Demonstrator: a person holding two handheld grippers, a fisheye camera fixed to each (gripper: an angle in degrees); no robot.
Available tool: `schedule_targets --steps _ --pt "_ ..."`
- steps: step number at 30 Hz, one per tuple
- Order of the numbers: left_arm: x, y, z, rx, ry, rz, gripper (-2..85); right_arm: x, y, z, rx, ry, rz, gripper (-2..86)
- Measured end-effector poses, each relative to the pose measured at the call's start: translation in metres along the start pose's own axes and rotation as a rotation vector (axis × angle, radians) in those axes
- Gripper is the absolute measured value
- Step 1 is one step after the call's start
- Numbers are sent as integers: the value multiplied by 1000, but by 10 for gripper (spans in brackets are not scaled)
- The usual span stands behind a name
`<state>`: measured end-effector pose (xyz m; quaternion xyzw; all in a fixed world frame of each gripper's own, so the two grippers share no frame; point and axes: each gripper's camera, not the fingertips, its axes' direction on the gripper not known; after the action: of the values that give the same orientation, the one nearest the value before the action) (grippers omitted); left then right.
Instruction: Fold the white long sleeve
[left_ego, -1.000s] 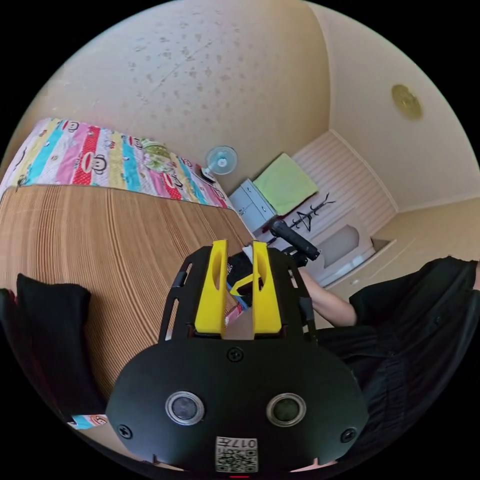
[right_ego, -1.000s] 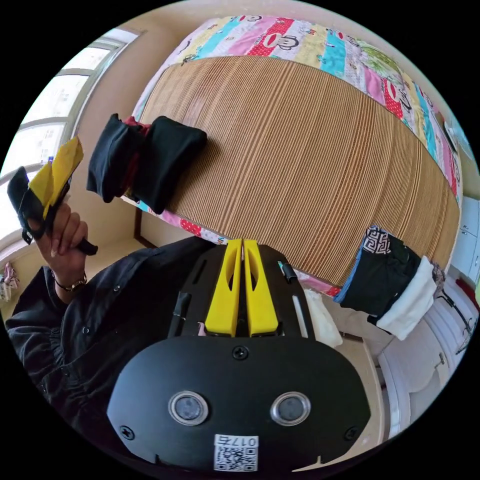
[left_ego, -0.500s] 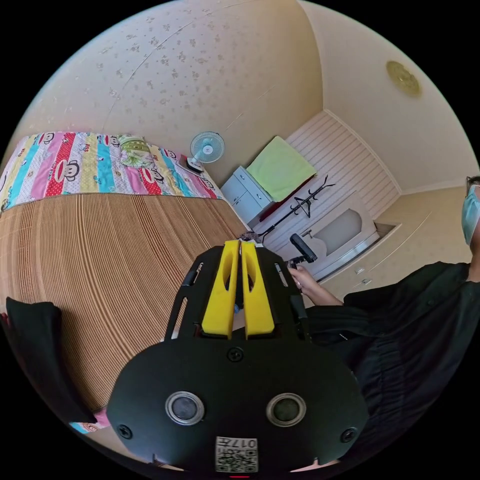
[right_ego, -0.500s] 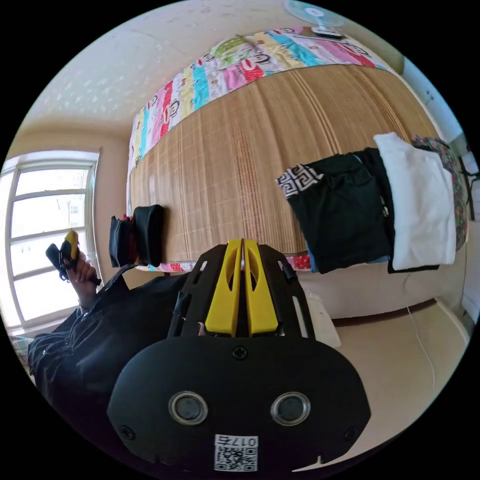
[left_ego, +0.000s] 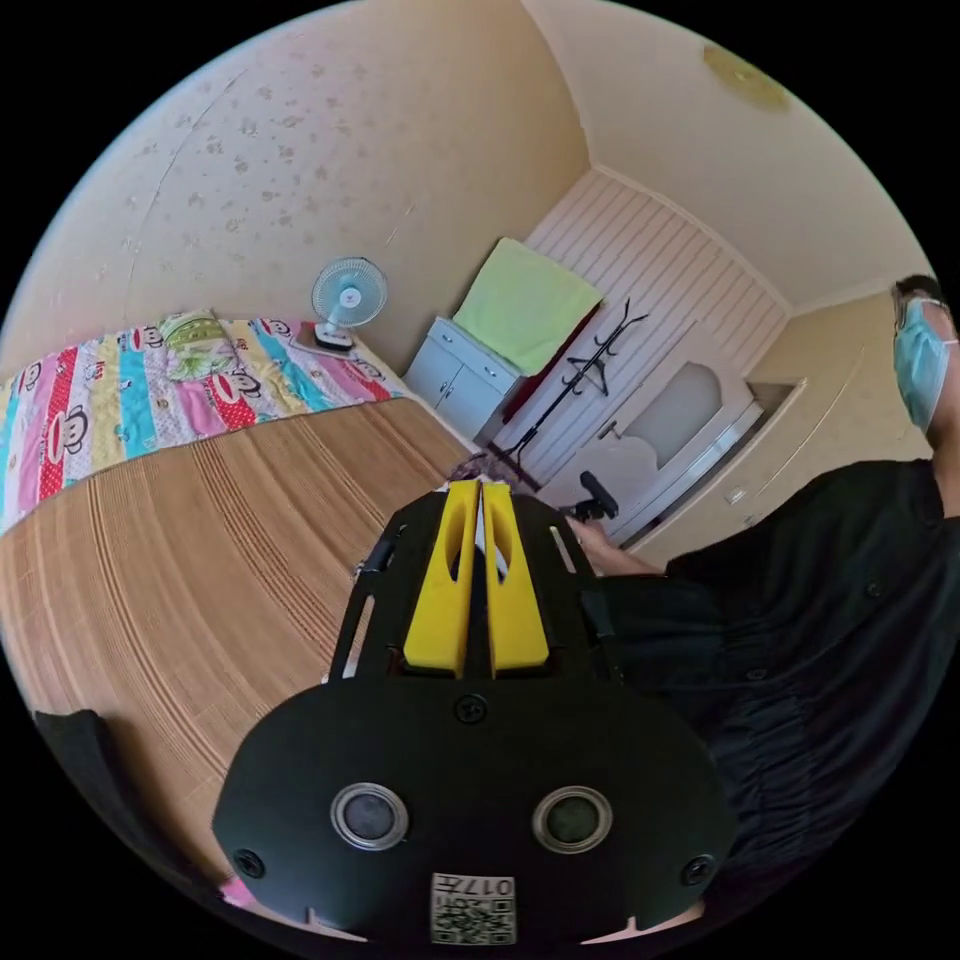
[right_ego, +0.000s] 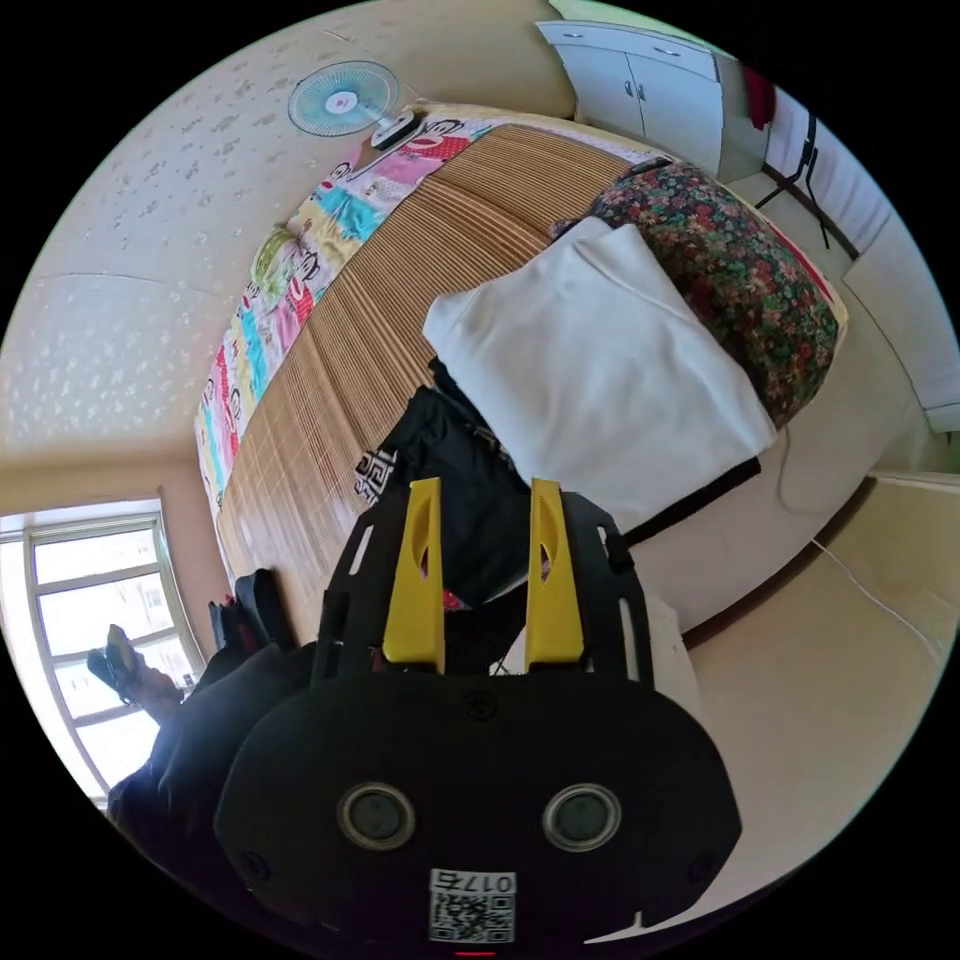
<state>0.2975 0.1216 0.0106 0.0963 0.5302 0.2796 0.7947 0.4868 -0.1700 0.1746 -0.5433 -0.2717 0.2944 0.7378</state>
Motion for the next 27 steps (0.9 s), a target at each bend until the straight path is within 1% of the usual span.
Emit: schedule_targets --steps 3,6,10,13,15,16,19,21,22,23,24,25,27 --pt "-13 11 6 -45 -58 -78 -10 -17 -41 29 17 80 11 145" --pt "-33 22 -1 -19 -74 -181 -10 -34 -76 68 -20 126 19 168" --pt "-59 24 -8 21 -115 -268 -10 -39 -91 115 -64 177 56 163" --pt "-77 15 -2 31 -115 -298 -10 -45 -92 122 -89 191 74 131" --pt "-86 7 4 39 -98 -303 -10 -61 -83 102 -68 220 0 53" --pt "-91 2 8 44 -86 -299 -10 -66 -79 95 -50 237 -21 46" --pt "-102 -14 20 43 -64 -274 -10 -86 -45 45 79 300 -94 27" --pt "-108 -24 27 32 -52 -252 -10 -111 1 -16 263 319 -169 22" --pt "-112 -30 32 27 -46 -237 -10 -118 16 -31 316 323 -187 21" --pt "-116 -36 37 25 -35 -222 -10 -135 42 -57 409 355 -224 19" --pt "-117 -38 39 25 -28 -215 -10 -151 67 -79 485 428 -246 18" --pt "-121 -44 43 24 -8 -200 -10 -158 79 -90 524 457 -253 17" --pt "-124 -51 48 21 23 -175 -10 -181 133 -138 710 465 -319 16"
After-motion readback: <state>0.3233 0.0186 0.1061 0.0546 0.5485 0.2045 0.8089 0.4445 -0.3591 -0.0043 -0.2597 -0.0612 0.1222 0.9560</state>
